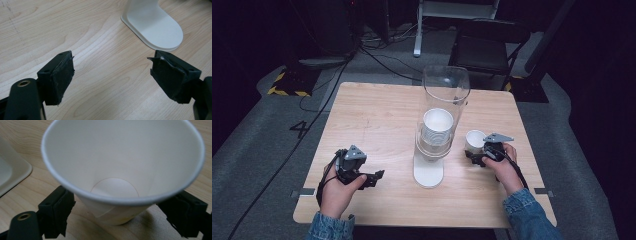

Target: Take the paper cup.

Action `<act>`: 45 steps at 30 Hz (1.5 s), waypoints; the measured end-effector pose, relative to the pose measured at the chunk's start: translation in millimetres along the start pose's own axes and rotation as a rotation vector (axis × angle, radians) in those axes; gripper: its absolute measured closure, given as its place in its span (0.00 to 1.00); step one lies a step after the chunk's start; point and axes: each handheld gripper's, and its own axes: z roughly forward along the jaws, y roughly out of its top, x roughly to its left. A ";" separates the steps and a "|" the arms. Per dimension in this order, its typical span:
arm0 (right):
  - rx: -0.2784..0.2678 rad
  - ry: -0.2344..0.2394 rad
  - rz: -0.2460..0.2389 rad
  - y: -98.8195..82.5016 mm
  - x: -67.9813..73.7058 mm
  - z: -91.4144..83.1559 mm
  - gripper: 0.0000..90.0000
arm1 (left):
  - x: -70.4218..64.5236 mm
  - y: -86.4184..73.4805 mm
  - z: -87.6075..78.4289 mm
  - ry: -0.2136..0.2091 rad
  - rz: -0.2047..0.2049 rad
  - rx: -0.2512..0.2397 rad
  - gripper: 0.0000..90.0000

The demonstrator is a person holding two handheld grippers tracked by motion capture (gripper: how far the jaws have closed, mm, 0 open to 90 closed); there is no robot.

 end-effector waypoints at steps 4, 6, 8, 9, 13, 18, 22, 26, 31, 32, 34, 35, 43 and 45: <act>-0.014 -0.001 0.009 0.7 0.7 -10.9 0.18 | -0.3 0.4 0.4 -0.001 -0.004 0.000 0.21; -0.020 0.001 0.007 0.9 0.9 -17.0 0.18 | -0.1 0.2 0.0 -0.001 0.000 0.000 0.21; -0.036 0.010 0.000 0.7 1.4 -26.5 0.18 | 0.4 0.0 -0.7 0.002 0.004 -0.002 0.21; -0.039 0.018 0.002 0.8 1.7 -29.9 0.18 | -0.2 -0.8 -2.1 0.004 -0.005 -0.004 0.21; -0.053 0.023 -0.004 2.8 2.4 -44.9 0.18 | 0.0 -3.2 -5.4 0.006 -0.008 -0.010 0.21; -0.098 0.026 -0.018 9.5 5.5 -70.8 0.18 | 1.1 -7.8 -14.0 0.023 -0.019 -0.030 0.21; -0.124 0.047 -0.037 13.7 10.1 -91.6 0.18 | 0.8 -12.3 -19.7 0.027 -0.022 -0.036 0.21; -0.134 0.070 -0.048 16.5 14.4 -104.3 0.18 | -0.5 -14.0 -30.4 0.013 -0.036 -0.061 0.21; -0.148 0.107 -0.059 18.9 20.8 -119.0 0.18 | -3.9 -10.8 -37.1 -0.010 -0.018 -0.083 0.21; -0.156 0.111 -0.055 19.3 22.6 -121.8 0.18 | -5.3 -9.5 -38.6 -0.015 -0.011 -0.091 0.21; -0.171 0.117 -0.048 20.4 26.4 -127.1 0.20 | -6.1 -8.5 -39.9 -0.022 -0.008 -0.098 0.21; -0.178 0.126 -0.042 21.2 28.6 -129.7 0.20 | -6.5 -8.2 -40.9 -0.025 -0.006 -0.099 0.21; -0.287 0.156 0.013 27.9 37.7 -150.5 0.28 | -8.9 -7.5 -46.7 -0.060 0.018 -0.111 0.20; -0.257 0.154 0.002 27.6 40.2 -150.3 0.28 | -9.3 -7.1 -47.4 -0.057 0.022 -0.115 0.19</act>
